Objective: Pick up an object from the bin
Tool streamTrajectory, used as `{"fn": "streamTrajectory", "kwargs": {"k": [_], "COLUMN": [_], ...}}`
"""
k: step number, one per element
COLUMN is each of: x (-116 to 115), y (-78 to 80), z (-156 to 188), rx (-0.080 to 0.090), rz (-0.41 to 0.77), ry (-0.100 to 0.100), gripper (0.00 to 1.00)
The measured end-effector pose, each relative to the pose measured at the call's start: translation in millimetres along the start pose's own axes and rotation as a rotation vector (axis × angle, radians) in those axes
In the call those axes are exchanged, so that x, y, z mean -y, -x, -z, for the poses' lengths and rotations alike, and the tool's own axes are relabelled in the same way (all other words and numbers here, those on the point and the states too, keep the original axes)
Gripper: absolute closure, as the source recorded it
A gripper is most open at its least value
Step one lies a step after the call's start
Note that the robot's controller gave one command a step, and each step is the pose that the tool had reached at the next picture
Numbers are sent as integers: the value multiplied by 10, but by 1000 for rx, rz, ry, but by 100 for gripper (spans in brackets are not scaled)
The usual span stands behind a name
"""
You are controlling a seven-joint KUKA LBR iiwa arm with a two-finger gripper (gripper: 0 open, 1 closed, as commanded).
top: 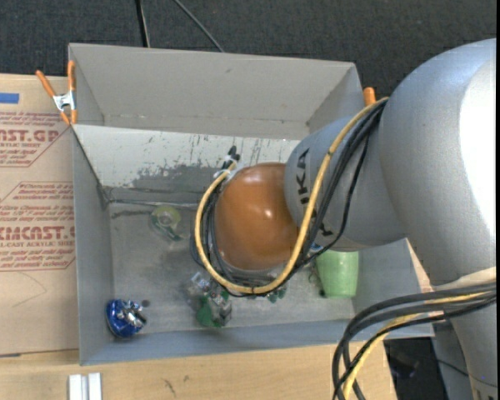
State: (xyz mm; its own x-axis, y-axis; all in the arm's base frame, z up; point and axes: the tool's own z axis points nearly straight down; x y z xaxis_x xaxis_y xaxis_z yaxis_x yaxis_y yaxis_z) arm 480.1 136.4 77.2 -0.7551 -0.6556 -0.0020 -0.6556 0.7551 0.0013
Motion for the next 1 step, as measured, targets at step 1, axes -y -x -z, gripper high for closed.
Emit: {"fn": "streamTrajectory", "kwargs": {"k": [1], "x": [-11], "y": [197], "z": [1418], "rx": [8], "rz": [47], "ry": [-5], "gripper": [100]}}
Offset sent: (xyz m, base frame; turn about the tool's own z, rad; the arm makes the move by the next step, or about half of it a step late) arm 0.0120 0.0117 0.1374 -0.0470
